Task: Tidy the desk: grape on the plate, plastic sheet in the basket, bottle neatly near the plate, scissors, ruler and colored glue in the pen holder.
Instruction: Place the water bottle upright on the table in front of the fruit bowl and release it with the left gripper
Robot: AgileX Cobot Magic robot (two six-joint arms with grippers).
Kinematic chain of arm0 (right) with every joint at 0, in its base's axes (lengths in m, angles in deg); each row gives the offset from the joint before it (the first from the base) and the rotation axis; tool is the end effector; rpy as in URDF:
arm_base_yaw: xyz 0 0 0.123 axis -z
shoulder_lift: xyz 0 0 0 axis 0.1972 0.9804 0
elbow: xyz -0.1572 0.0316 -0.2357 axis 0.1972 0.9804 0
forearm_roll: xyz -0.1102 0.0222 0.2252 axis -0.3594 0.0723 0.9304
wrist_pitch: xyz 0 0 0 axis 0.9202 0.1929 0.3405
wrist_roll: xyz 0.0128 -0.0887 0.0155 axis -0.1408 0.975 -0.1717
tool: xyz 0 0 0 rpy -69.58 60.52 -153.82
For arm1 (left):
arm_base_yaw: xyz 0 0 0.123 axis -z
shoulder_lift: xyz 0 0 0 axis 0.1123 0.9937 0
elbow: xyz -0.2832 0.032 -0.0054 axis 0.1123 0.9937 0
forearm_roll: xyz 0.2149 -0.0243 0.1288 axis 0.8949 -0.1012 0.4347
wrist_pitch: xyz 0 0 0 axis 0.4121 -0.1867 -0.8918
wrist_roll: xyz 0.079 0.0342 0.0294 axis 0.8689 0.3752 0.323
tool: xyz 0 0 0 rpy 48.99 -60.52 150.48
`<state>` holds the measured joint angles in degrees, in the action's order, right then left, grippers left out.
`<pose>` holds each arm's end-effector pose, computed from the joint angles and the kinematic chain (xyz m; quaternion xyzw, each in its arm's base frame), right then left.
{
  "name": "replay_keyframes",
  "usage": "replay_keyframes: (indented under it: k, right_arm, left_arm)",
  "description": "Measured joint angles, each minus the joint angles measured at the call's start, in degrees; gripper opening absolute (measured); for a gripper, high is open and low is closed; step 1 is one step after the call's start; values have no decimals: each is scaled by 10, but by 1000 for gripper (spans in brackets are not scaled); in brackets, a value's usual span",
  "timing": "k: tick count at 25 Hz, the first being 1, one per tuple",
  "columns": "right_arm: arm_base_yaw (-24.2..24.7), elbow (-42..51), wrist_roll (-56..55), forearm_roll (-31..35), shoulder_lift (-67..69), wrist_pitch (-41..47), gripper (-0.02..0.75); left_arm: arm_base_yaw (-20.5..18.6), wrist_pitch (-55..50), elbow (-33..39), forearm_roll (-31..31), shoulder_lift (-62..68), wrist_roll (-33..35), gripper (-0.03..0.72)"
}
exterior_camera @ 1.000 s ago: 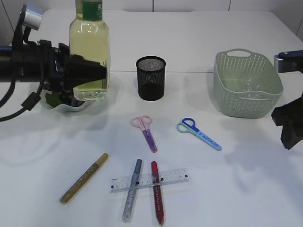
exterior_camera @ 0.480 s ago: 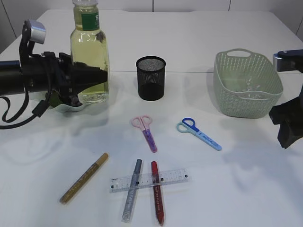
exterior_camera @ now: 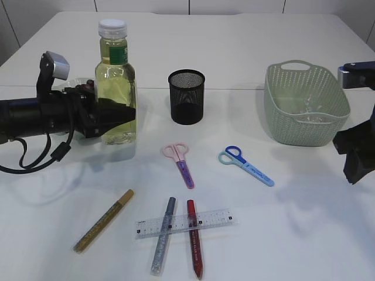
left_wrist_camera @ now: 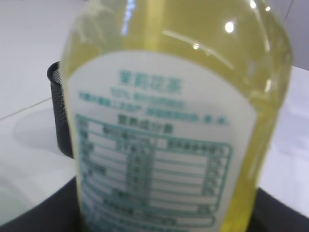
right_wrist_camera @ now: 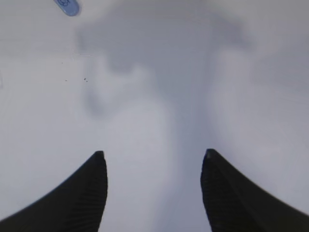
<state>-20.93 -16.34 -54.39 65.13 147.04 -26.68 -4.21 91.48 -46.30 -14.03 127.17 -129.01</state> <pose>0.2626 0.0398 0.2568 -0.0398 0.9953 -0.0130 0.0872 0.3747 -0.0899 0.1439 0.3214 0.6974 -0.3645 0.5268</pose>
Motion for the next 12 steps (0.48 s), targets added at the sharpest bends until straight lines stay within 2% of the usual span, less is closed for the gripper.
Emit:
replay_keyframes:
  k: [6, 12]
  right_arm:
    - [0, 0, 0, 1, 0, 0, 477]
    - [0, 0, 0, 3, 0, 0, 478]
  left_arm:
    - [0, -5, 0, -30, 35, 23, 435]
    - [0, -9, 0, -33, 63, 36, 435]
